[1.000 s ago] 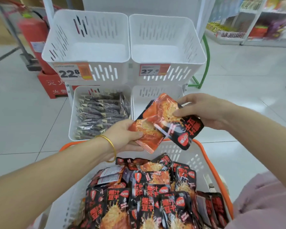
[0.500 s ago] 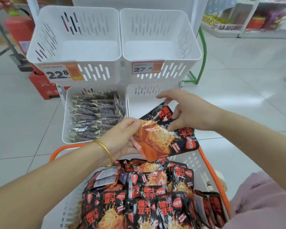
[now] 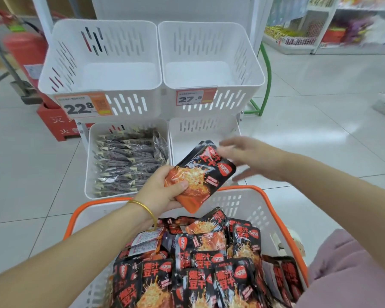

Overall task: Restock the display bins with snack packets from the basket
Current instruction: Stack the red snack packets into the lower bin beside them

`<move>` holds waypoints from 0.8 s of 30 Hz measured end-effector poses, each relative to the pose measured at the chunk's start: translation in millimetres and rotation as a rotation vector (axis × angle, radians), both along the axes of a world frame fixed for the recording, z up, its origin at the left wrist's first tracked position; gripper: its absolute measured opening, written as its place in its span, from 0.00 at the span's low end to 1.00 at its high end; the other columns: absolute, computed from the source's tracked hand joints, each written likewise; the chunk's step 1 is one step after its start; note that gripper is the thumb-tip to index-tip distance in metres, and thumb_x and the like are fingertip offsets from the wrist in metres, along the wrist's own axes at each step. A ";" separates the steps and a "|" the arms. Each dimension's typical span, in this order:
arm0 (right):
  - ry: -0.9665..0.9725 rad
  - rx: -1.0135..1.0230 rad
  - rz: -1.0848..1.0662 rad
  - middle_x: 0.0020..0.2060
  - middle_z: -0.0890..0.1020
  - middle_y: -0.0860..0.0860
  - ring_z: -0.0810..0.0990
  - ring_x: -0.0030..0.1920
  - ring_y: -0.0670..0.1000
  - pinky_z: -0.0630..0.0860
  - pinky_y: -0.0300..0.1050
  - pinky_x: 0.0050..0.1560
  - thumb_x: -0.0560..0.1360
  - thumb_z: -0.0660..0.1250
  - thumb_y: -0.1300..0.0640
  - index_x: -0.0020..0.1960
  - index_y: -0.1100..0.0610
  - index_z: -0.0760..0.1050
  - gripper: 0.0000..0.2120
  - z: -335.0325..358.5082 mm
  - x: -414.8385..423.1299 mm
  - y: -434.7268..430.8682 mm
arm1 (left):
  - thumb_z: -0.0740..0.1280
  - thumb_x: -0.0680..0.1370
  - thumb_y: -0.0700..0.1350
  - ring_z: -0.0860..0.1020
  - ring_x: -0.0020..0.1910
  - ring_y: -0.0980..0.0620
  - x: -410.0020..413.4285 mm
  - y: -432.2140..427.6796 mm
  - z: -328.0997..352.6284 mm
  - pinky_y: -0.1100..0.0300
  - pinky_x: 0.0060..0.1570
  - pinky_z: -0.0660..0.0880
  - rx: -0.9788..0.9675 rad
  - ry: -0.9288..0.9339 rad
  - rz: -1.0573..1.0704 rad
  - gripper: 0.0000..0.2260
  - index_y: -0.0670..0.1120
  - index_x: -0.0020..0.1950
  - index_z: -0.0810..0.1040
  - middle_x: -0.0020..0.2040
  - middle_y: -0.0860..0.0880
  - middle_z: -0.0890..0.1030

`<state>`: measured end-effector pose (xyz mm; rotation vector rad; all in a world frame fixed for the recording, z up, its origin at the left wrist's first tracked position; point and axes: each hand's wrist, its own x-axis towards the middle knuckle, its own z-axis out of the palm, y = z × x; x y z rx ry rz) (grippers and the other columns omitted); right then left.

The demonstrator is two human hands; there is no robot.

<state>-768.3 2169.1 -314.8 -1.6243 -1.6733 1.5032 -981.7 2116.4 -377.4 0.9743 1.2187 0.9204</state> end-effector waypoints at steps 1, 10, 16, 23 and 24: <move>0.070 -0.112 0.062 0.58 0.78 0.51 0.80 0.56 0.55 0.81 0.55 0.48 0.69 0.71 0.48 0.66 0.52 0.66 0.28 -7.0 -0.8 -1.4 | 0.65 0.77 0.36 0.81 0.49 0.46 -0.3 1.6 -4.7 0.55 0.43 0.81 -0.004 -0.008 0.002 0.09 0.44 0.56 0.72 0.55 0.39 0.79; 0.172 -0.024 -0.084 0.44 0.80 0.53 0.80 0.38 0.54 0.81 0.44 0.32 0.74 0.65 0.71 0.61 0.60 0.73 0.17 -37.6 -20.5 55.2 | 0.68 0.76 0.43 0.71 0.59 0.51 -8.3 53.7 -31.3 0.57 0.58 0.69 0.338 0.546 -0.016 0.19 0.47 0.66 0.67 0.60 0.49 0.70; -0.338 0.446 -0.225 0.45 0.78 0.54 0.78 0.49 0.57 0.77 0.53 0.52 0.71 0.67 0.68 0.56 0.58 0.77 0.15 -83.7 -31.4 125.4 | 0.62 0.77 0.52 0.64 0.69 0.41 -35.1 90.0 -84.8 0.45 0.68 0.60 0.556 1.297 -0.054 0.23 0.44 0.69 0.68 0.70 0.43 0.66; -0.321 0.453 -0.108 0.44 0.77 0.54 0.73 0.46 0.53 0.66 0.41 0.42 0.70 0.64 0.73 0.52 0.62 0.78 0.14 -166.8 -65.3 162.7 | 0.52 0.76 0.59 0.68 0.68 0.41 -33.6 96.4 -119.7 0.37 0.66 0.63 0.591 1.549 -0.247 0.26 0.46 0.68 0.71 0.69 0.41 0.70; -0.284 0.378 -0.074 0.43 0.76 0.54 0.73 0.45 0.53 0.67 0.41 0.41 0.70 0.63 0.73 0.52 0.62 0.77 0.14 -174.7 -66.7 163.0 | 0.52 0.75 0.59 0.69 0.68 0.41 -34.0 96.8 -121.0 0.37 0.66 0.63 0.576 1.556 -0.250 0.26 0.46 0.68 0.71 0.69 0.41 0.70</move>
